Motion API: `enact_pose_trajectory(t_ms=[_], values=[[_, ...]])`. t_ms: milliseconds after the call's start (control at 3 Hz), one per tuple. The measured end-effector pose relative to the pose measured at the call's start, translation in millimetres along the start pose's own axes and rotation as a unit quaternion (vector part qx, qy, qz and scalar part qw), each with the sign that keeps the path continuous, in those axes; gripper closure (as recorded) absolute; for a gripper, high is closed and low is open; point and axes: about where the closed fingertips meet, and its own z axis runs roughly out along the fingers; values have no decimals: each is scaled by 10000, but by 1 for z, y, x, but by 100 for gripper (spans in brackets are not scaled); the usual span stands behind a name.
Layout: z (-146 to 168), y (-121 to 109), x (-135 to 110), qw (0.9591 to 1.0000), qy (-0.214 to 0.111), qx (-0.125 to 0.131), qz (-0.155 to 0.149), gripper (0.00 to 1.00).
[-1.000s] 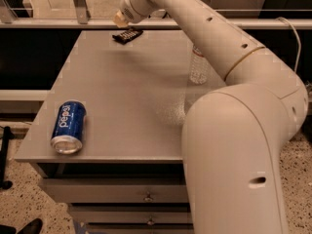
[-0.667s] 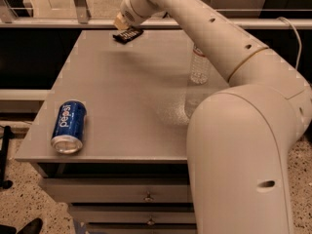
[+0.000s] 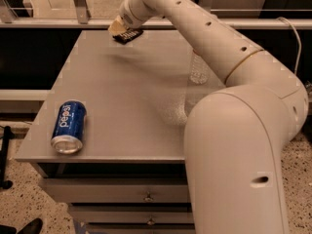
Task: Pick rxbar chocolate
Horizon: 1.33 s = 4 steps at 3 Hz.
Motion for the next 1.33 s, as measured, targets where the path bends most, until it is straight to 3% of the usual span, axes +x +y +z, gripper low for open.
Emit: enact_pose_trajectory(t_ms=[333, 1000, 1333], values=[[24, -13, 4, 9996, -65, 213, 162, 0], [68, -30, 20, 9961, -94, 460, 741, 0], [80, -34, 24, 9946, -107, 511, 893, 0]])
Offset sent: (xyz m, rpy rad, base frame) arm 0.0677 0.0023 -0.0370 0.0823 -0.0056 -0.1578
